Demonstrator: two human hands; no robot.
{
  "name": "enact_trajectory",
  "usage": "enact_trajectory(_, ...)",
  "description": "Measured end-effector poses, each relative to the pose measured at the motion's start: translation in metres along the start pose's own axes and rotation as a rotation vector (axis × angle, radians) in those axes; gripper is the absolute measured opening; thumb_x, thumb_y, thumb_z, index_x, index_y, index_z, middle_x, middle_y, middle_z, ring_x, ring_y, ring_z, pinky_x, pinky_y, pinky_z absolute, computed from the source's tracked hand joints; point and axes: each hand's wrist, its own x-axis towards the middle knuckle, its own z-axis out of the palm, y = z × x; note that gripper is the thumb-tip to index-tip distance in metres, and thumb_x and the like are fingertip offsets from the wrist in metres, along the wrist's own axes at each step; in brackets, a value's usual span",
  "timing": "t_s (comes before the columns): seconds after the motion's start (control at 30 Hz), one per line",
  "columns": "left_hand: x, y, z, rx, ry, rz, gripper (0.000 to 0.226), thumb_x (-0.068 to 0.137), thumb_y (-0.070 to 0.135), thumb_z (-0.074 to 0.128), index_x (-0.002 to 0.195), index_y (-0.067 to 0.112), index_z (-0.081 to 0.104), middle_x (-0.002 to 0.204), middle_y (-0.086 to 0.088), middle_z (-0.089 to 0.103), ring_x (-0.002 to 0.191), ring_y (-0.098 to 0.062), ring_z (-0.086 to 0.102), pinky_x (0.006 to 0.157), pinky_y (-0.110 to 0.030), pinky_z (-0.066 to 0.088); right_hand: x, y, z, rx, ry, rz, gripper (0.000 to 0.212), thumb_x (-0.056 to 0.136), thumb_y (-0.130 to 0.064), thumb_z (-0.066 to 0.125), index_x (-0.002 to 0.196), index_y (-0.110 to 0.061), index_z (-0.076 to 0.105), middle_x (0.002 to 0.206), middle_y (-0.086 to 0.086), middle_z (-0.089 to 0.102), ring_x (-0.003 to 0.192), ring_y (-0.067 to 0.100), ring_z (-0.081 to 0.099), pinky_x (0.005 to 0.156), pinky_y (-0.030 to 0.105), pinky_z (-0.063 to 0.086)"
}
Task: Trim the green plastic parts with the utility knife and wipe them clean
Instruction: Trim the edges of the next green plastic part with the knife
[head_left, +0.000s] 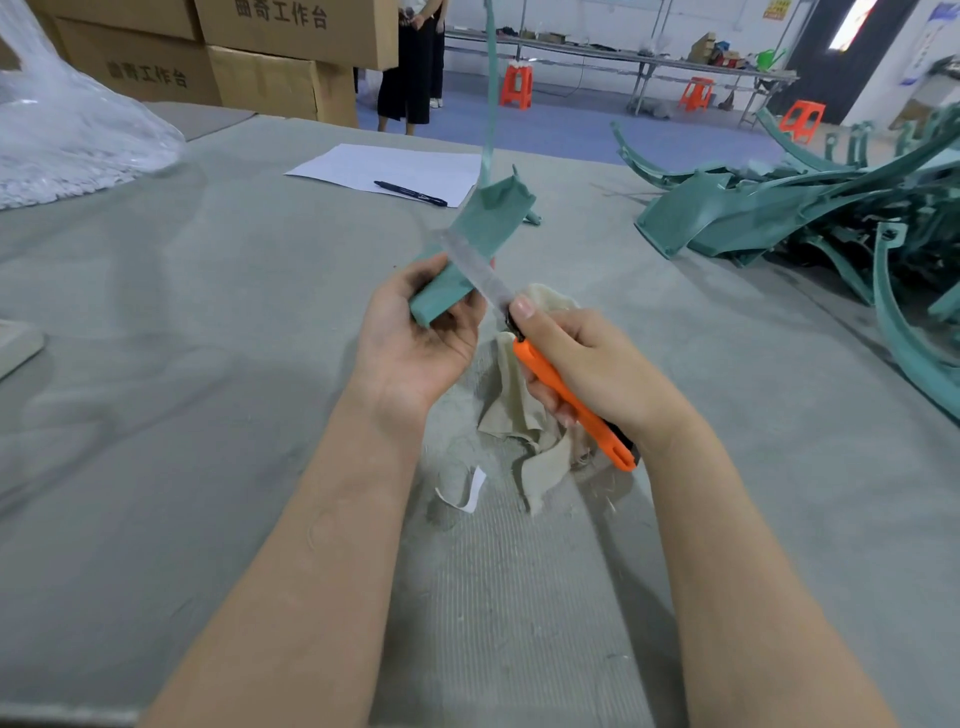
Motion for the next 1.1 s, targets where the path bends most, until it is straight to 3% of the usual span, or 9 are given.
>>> enact_trajectory(0.13, 0.001, 0.000, -0.002, 0.000, 0.028, 0.010, 0.025, 0.095, 0.010, 0.048, 0.117, 0.004, 0.057, 0.100, -0.012, 0.066, 0.066, -0.023, 0.068, 0.036, -0.013, 0.042, 0.003, 0.002, 0.000, 0.031, 0.174, -0.026, 0.050, 0.099, -0.048, 0.043, 0.070, -0.008, 0.052, 0.051, 0.004, 0.047, 0.041, 0.014, 0.045, 0.043, 0.028, 0.043)
enact_trajectory(0.2, 0.001, 0.000, -0.003, -0.006, 0.023, 0.023, 0.019, 0.094, 0.009, 0.049, 0.112, 0.004, 0.055, 0.109, -0.013, 0.064, 0.080, -0.025, 0.068, 0.037, -0.013, 0.042, 0.007, 0.007, -0.004, 0.034, 0.300, -0.004, 0.048, 0.098, -0.049, 0.044, 0.066, -0.014, 0.050, 0.051, 0.005, 0.049, 0.045, 0.018, 0.047, 0.050, 0.035, 0.045)
enact_trajectory(0.3, 0.002, -0.002, -0.003, 0.004, 0.028, 0.036, 0.019, 0.094, 0.008, 0.049, 0.111, 0.003, 0.055, 0.112, -0.014, 0.063, 0.082, -0.025, 0.067, 0.038, -0.013, 0.042, 0.012, 0.012, -0.005, 0.001, 0.361, -0.003, 0.049, 0.097, -0.051, 0.044, 0.061, -0.018, 0.046, 0.049, 0.003, 0.049, 0.044, 0.019, 0.047, 0.051, 0.038, 0.046)
enact_trajectory(0.4, 0.003, -0.002, -0.002, -0.002, 0.030, 0.039, 0.016, 0.095, 0.009, 0.049, 0.105, 0.000, 0.057, 0.093, -0.015, 0.066, 0.075, -0.025, 0.068, 0.037, -0.012, 0.043, 0.012, 0.014, 0.001, -0.020, 0.306, -0.045, 0.049, 0.096, -0.053, 0.045, 0.059, -0.021, 0.049, 0.045, -0.002, 0.048, 0.039, 0.016, 0.045, 0.044, 0.028, 0.041)
enact_trajectory(0.6, 0.002, -0.003, 0.000, -0.003, 0.055, 0.051, 0.016, 0.096, 0.011, 0.049, 0.092, -0.002, 0.058, 0.070, -0.015, 0.066, 0.056, -0.024, 0.067, 0.037, -0.012, 0.042, 0.015, 0.018, 0.007, -0.046, 0.272, -0.079, 0.049, 0.094, -0.056, 0.047, 0.068, -0.015, 0.054, 0.046, -0.003, 0.049, 0.039, 0.014, 0.046, 0.043, 0.033, 0.047)
enact_trajectory(0.8, 0.001, -0.004, 0.001, -0.025, 0.040, 0.053, 0.017, 0.096, 0.010, 0.048, 0.091, -0.003, 0.058, 0.069, -0.014, 0.066, 0.055, -0.023, 0.066, 0.038, -0.011, 0.043, 0.014, 0.017, 0.007, -0.026, 0.269, -0.093, 0.048, 0.096, -0.053, 0.046, 0.065, -0.016, 0.053, 0.045, -0.004, 0.047, 0.039, 0.013, 0.045, 0.039, 0.025, 0.040)
enact_trajectory(0.93, 0.004, -0.006, 0.002, -0.065, 0.031, 0.078, 0.018, 0.096, 0.007, 0.042, 0.102, 0.000, 0.058, 0.097, -0.012, 0.062, 0.071, -0.020, 0.061, 0.049, -0.018, 0.051, 0.012, 0.012, 0.017, -0.111, 0.169, -0.139, 0.053, 0.096, -0.050, 0.048, 0.066, -0.007, 0.053, 0.046, 0.002, 0.050, 0.037, 0.018, 0.049, 0.042, 0.031, 0.043)
enact_trajectory(1.03, 0.004, -0.004, 0.000, -0.059, 0.031, 0.089, 0.019, 0.099, 0.008, 0.041, 0.094, 0.000, 0.058, 0.090, -0.013, 0.061, 0.081, -0.023, 0.059, 0.040, -0.020, 0.048, 0.007, 0.007, 0.025, -0.234, 0.008, -0.138, 0.049, 0.094, -0.052, 0.049, 0.062, -0.014, 0.051, 0.045, -0.002, 0.051, 0.036, 0.014, 0.047, 0.040, 0.025, 0.041)
enact_trajectory(1.1, 0.004, -0.002, -0.001, -0.018, 0.094, 0.149, 0.017, 0.097, 0.008, 0.046, 0.087, 0.003, 0.058, 0.084, -0.010, 0.061, 0.078, -0.020, 0.058, 0.045, -0.020, 0.049, 0.005, 0.003, 0.019, -0.207, -0.019, -0.102, 0.049, 0.094, -0.052, 0.048, 0.067, -0.012, 0.055, 0.046, -0.001, 0.051, 0.039, 0.016, 0.049, 0.043, 0.027, 0.043)
